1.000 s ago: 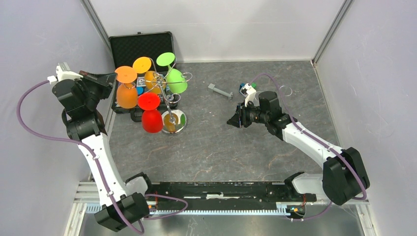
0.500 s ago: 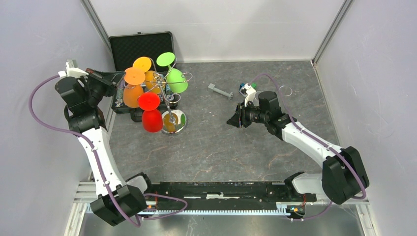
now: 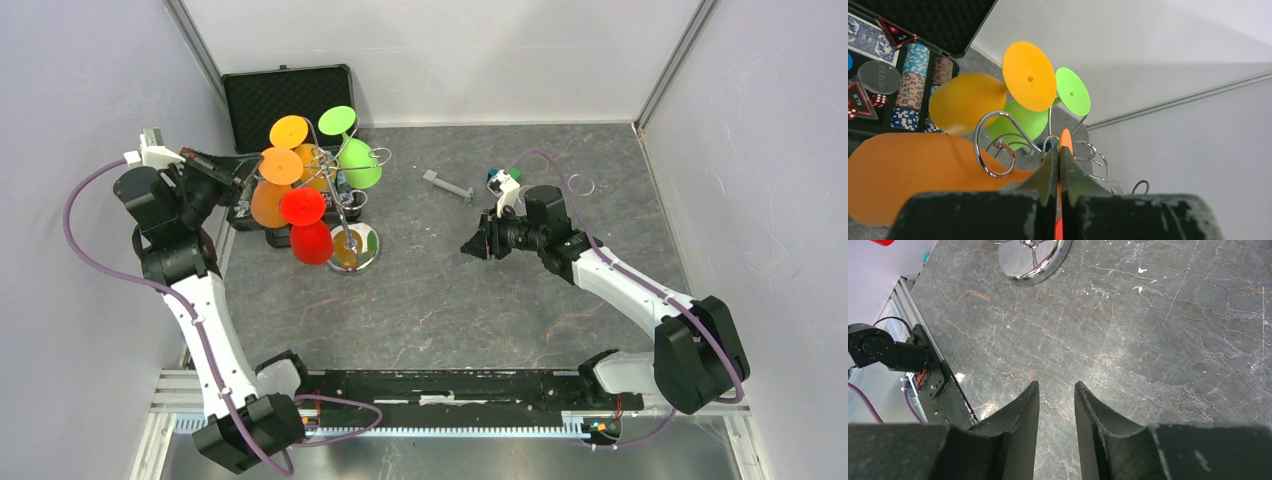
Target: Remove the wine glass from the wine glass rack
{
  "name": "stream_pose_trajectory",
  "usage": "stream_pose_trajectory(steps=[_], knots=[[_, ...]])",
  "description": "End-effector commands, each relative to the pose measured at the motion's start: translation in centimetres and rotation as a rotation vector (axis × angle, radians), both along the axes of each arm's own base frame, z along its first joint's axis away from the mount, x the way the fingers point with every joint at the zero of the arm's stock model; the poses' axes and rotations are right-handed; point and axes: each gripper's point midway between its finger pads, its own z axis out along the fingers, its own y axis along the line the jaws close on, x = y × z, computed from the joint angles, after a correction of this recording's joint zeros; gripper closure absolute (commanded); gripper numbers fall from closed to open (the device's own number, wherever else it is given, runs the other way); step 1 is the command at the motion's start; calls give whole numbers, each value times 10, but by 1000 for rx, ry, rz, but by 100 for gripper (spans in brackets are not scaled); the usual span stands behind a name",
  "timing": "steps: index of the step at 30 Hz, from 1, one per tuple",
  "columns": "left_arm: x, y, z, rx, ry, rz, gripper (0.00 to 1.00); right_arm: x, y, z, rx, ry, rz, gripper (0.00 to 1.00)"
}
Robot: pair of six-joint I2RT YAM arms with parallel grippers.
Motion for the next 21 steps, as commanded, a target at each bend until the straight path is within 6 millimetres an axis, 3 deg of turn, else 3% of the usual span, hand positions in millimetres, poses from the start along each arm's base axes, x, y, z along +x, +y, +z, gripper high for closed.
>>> stream_pose_trajectory(steps=[1,9,21], knots=[[-18,-8,5,61,-22,4,98,7,4,12,25,-46,2,63],[-35,5,2,131,29,142,98,6,5,14,37,-36,5,63],[-55,18,22,207,23,271,98,-2,2,21,61,-29,-10,63]])
